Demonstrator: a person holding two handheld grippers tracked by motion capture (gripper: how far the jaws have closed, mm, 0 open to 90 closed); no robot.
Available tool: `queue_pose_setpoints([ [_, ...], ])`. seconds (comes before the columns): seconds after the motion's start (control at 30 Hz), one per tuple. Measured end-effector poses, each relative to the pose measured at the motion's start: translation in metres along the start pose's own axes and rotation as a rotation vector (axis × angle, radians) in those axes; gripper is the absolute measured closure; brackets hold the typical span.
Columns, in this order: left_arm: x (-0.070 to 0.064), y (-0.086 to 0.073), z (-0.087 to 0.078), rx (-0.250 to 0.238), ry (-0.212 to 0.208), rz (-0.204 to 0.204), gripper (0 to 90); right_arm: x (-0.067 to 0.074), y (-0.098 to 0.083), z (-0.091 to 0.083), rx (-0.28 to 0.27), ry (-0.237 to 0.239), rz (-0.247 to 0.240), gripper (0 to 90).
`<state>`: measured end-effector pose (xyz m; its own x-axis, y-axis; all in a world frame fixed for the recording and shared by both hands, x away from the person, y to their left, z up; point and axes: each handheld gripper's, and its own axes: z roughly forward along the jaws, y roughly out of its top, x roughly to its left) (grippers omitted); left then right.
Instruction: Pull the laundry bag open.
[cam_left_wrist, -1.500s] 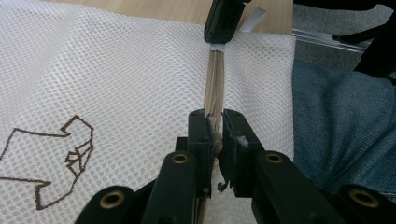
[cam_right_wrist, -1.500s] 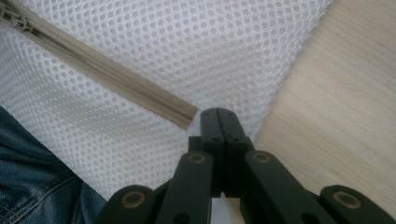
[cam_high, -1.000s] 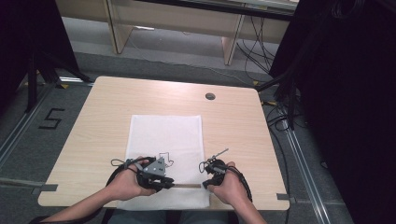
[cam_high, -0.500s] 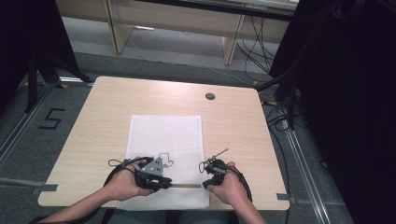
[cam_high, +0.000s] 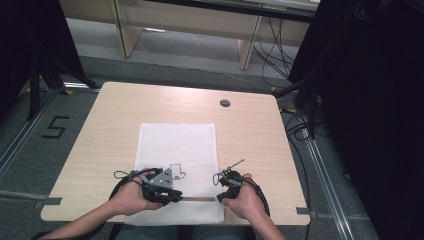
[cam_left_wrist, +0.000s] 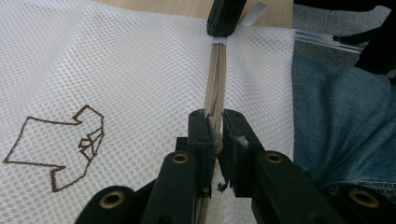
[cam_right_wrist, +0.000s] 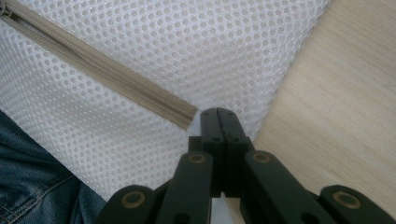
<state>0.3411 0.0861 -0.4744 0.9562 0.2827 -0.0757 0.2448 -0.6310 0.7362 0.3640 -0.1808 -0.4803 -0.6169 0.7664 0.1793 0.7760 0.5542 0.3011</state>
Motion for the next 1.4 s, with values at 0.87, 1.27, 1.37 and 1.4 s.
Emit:
queue_pose_setpoints([
  [0.87, 0.001, -0.004, -0.005, -0.011, -0.004, -0.017, 81.9, -0.001, 0.0, 0.0, 0.0, 0.005, 0.004, 90.0],
  [1.27, 0.003, -0.009, -0.01, -0.015, 0.006, -0.029, 81.9, -0.001, 0.0, 0.0, 0.0, 0.004, 0.011, 90.0],
  [1.37, 0.003, -0.011, -0.012, -0.018, 0.003, -0.04, 81.9, 0.0, 0.0, 0.0, 0.001, 0.006, 0.014, 90.0],
  [1.4, 0.004, -0.011, -0.013, -0.013, 0.008, -0.034, 81.9, 0.0, 0.0, 0.0, 0.002, 0.005, 0.014, 90.0],
])
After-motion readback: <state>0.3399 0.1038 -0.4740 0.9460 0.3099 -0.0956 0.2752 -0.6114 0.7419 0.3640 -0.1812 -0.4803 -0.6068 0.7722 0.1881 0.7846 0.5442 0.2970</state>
